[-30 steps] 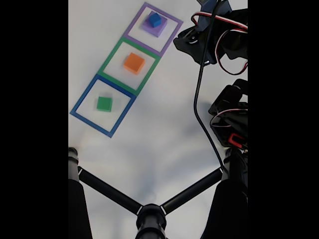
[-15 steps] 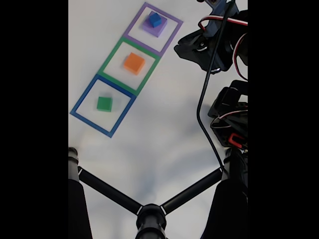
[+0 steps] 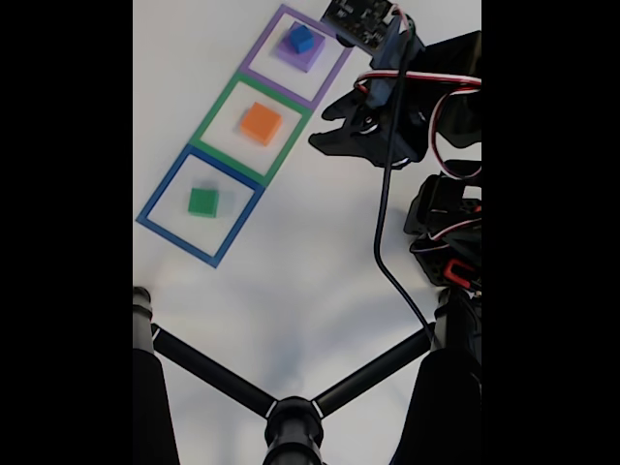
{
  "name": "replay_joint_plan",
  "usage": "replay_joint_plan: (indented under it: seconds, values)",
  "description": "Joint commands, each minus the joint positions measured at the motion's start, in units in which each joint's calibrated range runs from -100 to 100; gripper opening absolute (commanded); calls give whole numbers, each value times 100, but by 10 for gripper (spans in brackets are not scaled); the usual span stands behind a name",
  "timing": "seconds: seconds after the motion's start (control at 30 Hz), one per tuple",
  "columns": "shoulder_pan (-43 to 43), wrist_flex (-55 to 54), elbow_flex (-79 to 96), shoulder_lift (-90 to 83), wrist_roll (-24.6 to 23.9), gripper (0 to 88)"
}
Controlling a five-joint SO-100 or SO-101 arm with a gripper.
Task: Tower of hanoi
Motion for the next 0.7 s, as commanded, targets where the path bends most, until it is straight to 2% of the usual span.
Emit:
replay_joint_plan:
  seconds: [0.0, 0.13, 0.37, 0.53, 0.67]
  values:
    - [-164, -1111, 1149, -288, 807, 224]
    - [-362, -2203, 2212, -352, 1762, 216]
    - [-583, -4988, 4175, -39, 1781, 239]
    - [-614, -7383, 5374, 682, 1781, 323]
    - [-667, -8597, 5765, 1403, 1781, 327]
